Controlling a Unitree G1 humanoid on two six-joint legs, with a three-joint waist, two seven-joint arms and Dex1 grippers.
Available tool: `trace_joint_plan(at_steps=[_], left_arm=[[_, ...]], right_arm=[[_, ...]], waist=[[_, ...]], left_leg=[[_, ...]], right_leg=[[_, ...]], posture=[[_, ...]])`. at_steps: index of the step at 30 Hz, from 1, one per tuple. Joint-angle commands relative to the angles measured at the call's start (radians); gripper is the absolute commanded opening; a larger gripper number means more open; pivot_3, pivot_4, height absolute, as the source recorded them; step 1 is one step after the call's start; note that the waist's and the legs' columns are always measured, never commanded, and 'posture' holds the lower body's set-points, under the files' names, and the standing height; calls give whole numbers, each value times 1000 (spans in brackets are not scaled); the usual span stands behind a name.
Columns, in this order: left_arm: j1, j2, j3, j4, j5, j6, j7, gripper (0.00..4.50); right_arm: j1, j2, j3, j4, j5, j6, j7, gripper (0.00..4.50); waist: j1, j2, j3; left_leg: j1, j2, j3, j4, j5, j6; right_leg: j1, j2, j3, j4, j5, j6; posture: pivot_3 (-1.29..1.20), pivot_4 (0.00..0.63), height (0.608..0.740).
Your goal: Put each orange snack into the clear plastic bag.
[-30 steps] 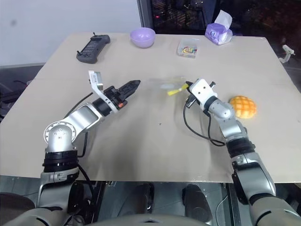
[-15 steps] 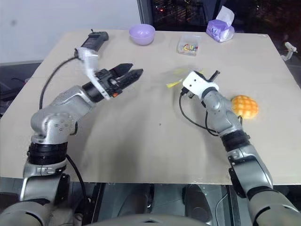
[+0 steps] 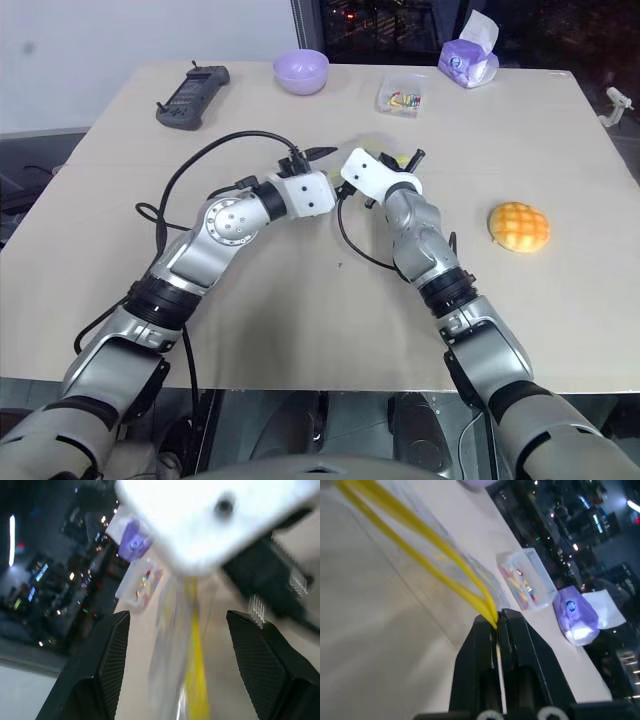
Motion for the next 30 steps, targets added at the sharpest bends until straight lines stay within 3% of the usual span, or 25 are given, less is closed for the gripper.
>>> trace_joint_plan(at_steps=[1, 26, 27, 29, 30], left_arm=[[-12, -21, 23, -14, 24, -19, 4, 3248], [82, -50, 101, -242, 36, 222, -122, 3248], [81, -51, 103, -238, 39, 225, -121, 2867], [82, -51, 107, -237, 41, 230, -123, 2578], [83, -51, 107, -237, 41, 233, -126, 2057]], right_arm=[[-14, -3, 15, -50, -22, 5, -9, 0], [0, -19, 35, -28, -36, -10, -43, 0], [-1, -18, 34, -26, -35, -11, -44, 0], [1, -18, 34, -30, -34, -10, -44, 0], [1, -17, 34, -32, -34, -10, -44, 0]], waist=[[0, 0, 0], [-26, 0, 0], [-26, 0, 0], [-26, 0, 0], [-26, 0, 0]], left_leg=[[0, 0, 0, 0, 0, 0], [0, 0, 0, 3, 0, 0], [0, 0, 0, 4, 0, 0], [0, 0, 0, 5, 0, 0], [0, 0, 0, 6, 0, 0]], right_leg=[[0, 0, 0, 0, 0, 0], [0, 0, 1, 5, 0, 0], [0, 0, 1, 6, 0, 0], [0, 0, 1, 8, 0, 0], [0, 0, 1, 9, 0, 0]], posture=[[0, 150, 740], [0, 150, 740], [0, 150, 740], [0, 150, 740], [0, 150, 740]])
